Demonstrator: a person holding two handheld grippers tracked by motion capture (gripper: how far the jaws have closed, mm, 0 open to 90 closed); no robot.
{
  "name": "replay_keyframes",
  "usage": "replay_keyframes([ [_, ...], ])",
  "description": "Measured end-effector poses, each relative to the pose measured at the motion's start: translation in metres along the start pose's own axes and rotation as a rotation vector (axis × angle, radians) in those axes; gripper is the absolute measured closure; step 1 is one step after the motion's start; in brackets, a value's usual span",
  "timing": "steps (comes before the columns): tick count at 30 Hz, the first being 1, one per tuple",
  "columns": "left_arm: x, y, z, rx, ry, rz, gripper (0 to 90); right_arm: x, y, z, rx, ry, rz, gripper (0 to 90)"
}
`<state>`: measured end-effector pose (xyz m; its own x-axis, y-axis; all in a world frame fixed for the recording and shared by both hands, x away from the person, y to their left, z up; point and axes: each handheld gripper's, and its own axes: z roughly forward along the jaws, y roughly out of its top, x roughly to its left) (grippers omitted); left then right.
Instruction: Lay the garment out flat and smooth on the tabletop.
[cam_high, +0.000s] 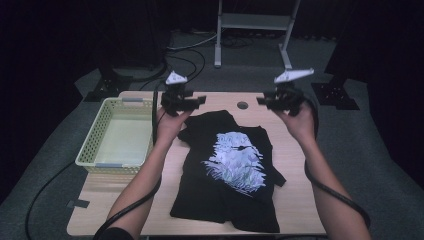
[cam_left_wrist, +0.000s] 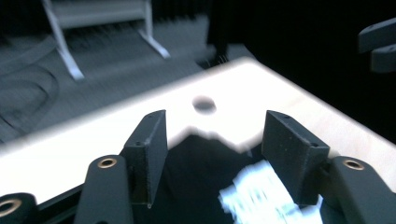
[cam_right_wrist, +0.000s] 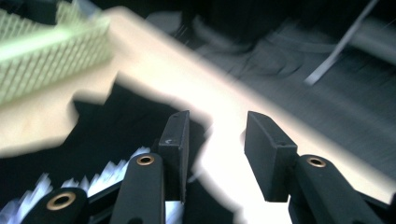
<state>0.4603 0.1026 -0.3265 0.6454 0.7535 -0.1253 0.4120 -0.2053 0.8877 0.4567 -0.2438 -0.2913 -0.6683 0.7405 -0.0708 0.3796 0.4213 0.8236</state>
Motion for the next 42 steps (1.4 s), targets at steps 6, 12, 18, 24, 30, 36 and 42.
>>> replay_keyframes([
  [6, -0.013, -0.065, 0.011, 0.118, -0.067, -0.038, 36.9, 0.013, -0.091, 0.032, 0.164, 0.146, 0.123, 56.2],
  [12, -0.031, -0.107, 0.011, 0.196, -0.115, -0.032, 34.2, 0.039, -0.144, 0.040, 0.248, 0.219, 0.163, 51.8],
  [18, -0.047, -0.132, 0.006, 0.247, -0.141, 0.016, 34.0, 0.065, -0.163, 0.033, 0.271, 0.240, 0.138, 48.7],
  [24, -0.066, -0.157, -0.006, 0.308, -0.149, 0.087, 32.0, 0.089, -0.172, 0.021, 0.284, 0.213, 0.077, 45.5],
  [30, -0.071, -0.178, -0.020, 0.345, -0.141, 0.115, 31.9, 0.106, -0.176, 0.026, 0.331, 0.177, 0.018, 41.3],
  [36, -0.077, -0.184, -0.024, 0.368, -0.106, 0.152, 29.8, 0.108, -0.170, 0.043, 0.354, 0.120, -0.024, 37.8],
  [42, -0.080, -0.184, -0.022, 0.382, -0.060, 0.179, 29.5, 0.094, -0.161, 0.061, 0.342, 0.117, -0.021, 33.0],
])
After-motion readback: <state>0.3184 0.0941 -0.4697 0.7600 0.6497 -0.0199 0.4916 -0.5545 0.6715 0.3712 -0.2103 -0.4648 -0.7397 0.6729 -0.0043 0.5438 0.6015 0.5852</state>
